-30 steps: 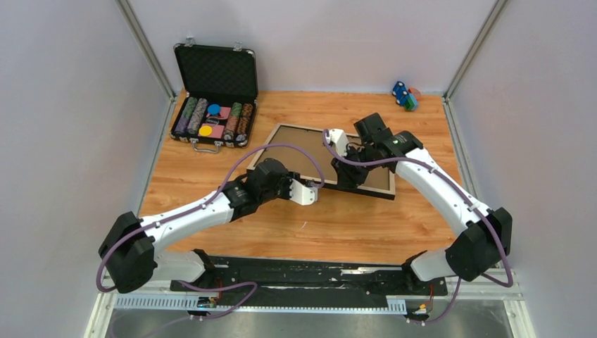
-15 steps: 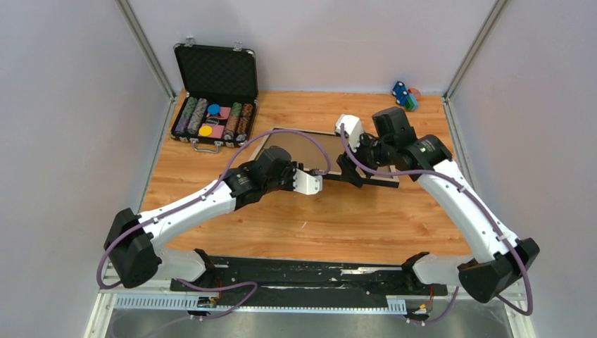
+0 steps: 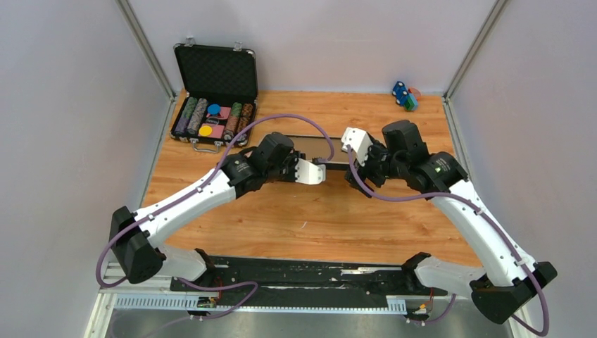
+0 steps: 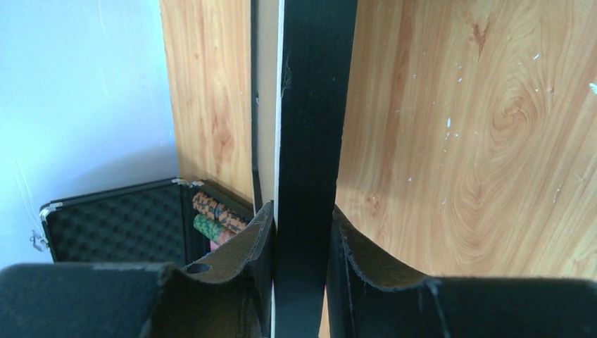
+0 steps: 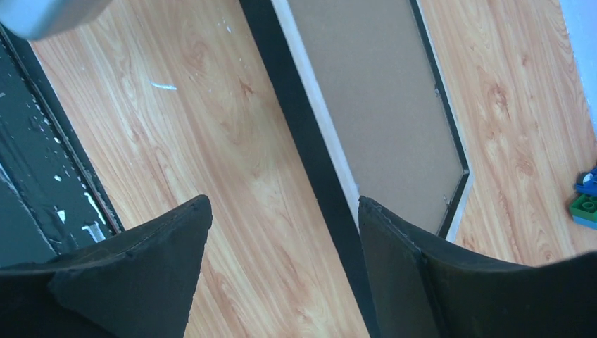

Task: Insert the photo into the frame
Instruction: Turn over the photo frame at the center of the board.

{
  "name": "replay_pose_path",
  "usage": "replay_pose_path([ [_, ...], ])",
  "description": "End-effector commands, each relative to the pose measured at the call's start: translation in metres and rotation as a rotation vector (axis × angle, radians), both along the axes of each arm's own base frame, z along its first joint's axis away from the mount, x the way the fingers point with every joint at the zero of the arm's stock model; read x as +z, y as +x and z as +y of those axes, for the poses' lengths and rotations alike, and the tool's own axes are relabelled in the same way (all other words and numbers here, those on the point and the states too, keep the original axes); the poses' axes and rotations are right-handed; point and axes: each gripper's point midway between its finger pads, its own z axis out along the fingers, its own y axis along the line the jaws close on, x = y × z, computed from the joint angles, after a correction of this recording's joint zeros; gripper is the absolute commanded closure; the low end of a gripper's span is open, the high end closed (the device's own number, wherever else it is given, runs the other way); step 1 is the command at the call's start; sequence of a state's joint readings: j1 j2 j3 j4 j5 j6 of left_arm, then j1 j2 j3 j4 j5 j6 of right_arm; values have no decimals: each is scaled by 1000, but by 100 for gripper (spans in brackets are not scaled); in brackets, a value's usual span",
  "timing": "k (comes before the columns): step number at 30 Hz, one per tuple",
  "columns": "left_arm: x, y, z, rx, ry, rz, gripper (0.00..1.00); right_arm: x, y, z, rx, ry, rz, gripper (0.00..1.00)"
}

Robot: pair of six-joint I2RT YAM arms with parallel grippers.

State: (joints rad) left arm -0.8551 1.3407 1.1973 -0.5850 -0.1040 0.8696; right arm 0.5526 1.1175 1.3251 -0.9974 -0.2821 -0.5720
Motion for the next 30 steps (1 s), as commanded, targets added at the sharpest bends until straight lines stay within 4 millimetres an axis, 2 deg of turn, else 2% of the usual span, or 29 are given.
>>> replay_pose_path([
  [1,36,3,-10,-1,-79,-20,100,-2,6,-1,21,-58,-91,22],
  [8,47,-2,-9,-16,-87,-9,100,-16,25,-3,21,-128,-188,23],
  [14,47,-6,-5,-23,-71,0,100,-26,38,-5,9,-170,-230,24],
  [18,44,-5,-2,-17,-56,-1,100,-16,42,-9,-4,-173,-281,25],
  [25,41,-3,-5,-18,-50,1,100,14,36,-11,6,-125,-363,26],
  [28,40,-1,-6,-19,-48,2,100,17,34,-13,12,-126,-377,26],
  [30,41,-1,-7,-22,-51,3,100,10,34,-13,19,-141,-367,26],
])
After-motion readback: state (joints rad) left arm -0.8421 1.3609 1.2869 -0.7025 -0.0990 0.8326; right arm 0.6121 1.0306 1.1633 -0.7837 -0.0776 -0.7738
